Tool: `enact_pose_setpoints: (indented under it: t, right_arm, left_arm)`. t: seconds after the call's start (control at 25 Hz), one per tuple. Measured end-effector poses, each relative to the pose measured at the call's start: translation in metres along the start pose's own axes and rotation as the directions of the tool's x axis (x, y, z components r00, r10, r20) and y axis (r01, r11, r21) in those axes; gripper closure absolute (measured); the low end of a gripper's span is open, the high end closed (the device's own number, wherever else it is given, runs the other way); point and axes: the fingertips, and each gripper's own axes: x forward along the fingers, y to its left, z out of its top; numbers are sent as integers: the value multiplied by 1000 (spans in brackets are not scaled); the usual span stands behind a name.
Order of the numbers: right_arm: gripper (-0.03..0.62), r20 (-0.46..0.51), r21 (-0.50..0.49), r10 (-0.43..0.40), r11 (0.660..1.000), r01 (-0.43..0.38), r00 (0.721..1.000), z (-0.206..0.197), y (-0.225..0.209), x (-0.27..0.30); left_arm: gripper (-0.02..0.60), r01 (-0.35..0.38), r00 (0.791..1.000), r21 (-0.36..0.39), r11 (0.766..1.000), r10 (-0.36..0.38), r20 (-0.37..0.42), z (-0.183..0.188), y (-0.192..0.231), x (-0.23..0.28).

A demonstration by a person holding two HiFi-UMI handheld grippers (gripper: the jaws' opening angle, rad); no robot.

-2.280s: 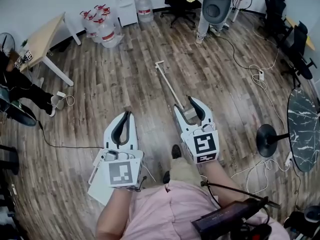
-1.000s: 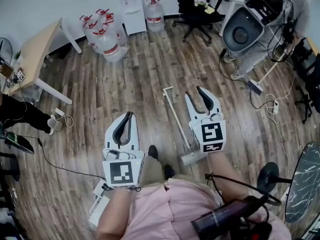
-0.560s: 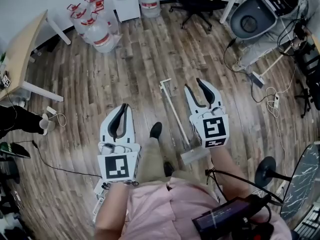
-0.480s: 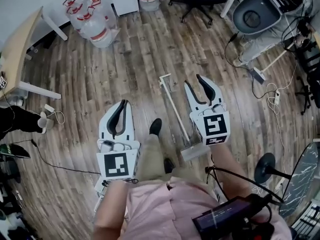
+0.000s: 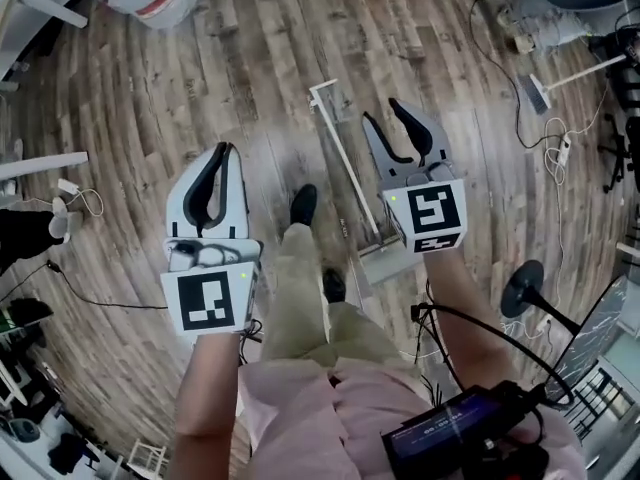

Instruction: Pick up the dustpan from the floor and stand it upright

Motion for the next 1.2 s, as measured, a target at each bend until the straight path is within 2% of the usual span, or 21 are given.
enact_pose_setpoints:
  t: [0.28, 0.4, 0.56, 0.76, 1.2]
  right_arm:
    - [438, -101, 13, 35, 999, -33, 994, -70, -5, 79]
    - [438, -135, 23, 52, 999, -49, 990, -101, 0, 108]
    - [436, -176, 34, 84, 996, -80, 981, -146, 11, 146]
    - [436, -238, 41, 123, 992, -116, 964, -203, 24, 185]
    - [436, -346, 57, 144, 990, -132, 927, -317, 38, 249]
  left_arm:
    - [560, 53, 997, -25, 998, -54, -49, -69, 14, 66]
    - [560, 48, 995, -42, 998, -52, -85, -101, 24, 87]
    - [560, 69, 993, -40, 997, -73, -95, -140, 28, 114]
    - [560, 82, 986, -52, 995, -89, -141, -190, 31, 138]
    - [560, 104, 981, -59, 993, -112, -159, -279, 39, 169]
